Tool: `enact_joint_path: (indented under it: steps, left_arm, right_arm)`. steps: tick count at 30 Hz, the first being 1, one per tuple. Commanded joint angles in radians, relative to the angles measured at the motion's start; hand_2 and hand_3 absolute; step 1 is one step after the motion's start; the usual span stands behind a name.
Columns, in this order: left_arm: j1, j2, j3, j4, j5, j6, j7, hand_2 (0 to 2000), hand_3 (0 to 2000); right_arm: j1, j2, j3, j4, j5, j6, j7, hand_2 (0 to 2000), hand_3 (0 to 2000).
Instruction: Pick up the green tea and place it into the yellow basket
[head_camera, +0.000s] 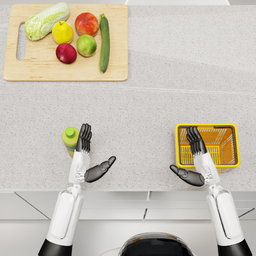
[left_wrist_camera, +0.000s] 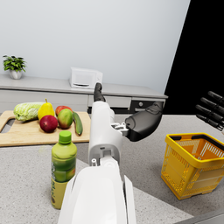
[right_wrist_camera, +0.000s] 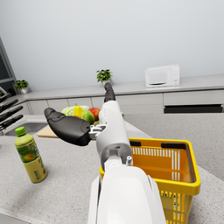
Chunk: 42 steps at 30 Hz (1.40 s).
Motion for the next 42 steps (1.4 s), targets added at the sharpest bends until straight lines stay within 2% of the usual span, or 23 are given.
enact_joint_path:
  steps: [1, 12, 13, 16, 19, 24, 27, 33, 37, 42]
  left_arm:
    - [0.000, 0.000, 0.000, 0.000, 0.000, 0.000, 0.000, 0, 0]
    - [0.000, 0.000, 0.000, 0.000, 0.000, 0.000, 0.000, 0, 0]
    - [0.002, 0.001, 0.030, 0.016, 0.000, 0.000, 0.000, 0, 0]
    - [0.028, 0.020, -0.073, -0.003, 0.000, -0.064, -0.064, 0, 0]
    - [0.058, 0.030, -0.161, -0.008, 0.044, -0.087, -0.087, 0, 0]
    - [0.086, 0.039, -0.265, 0.036, 0.266, -0.098, -0.098, 0, 0]
    - [0.065, 0.044, -0.286, 0.078, 0.338, -0.100, -0.100, 0, 0]
    - [0.043, 0.054, -0.234, 0.296, 0.374, -0.101, -0.100, 0, 0]
    - [0.086, 0.065, -0.203, 0.487, 0.378, -0.101, -0.101, 0, 0]
    - [0.191, 0.095, -0.150, 0.755, 0.379, -0.101, -0.101, 0, 0]
  right_arm:
    - [0.000, 0.000, 0.000, 0.000, 0.000, 0.000, 0.000, 0, 0]
    - [0.000, 0.000, 0.000, 0.000, 0.000, 0.000, 0.000, 0, 0]
    - [0.002, -0.001, 0.030, -0.016, 0.000, 0.000, 0.000, 0, 0]
    - [0.025, -0.021, -0.059, 0.040, 0.000, -0.063, 0.064, 0, 0]
    - [0.051, -0.033, -0.139, 0.050, 0.000, -0.086, 0.087, 0, 0]
    - [0.058, -0.040, -0.250, 0.063, 0.222, -0.097, 0.098, 0, 0]
    - [0.052, -0.044, -0.271, 0.055, 0.293, -0.099, 0.100, 0, 0]
    - [0.034, -0.054, -0.322, 0.051, 0.329, -0.100, 0.101, 0, 0]
    - [0.041, -0.059, -0.306, 0.069, 0.333, -0.100, 0.101, 0, 0]
    - [0.017, -0.068, -0.278, 0.069, 0.335, -0.100, 0.101, 0, 0]
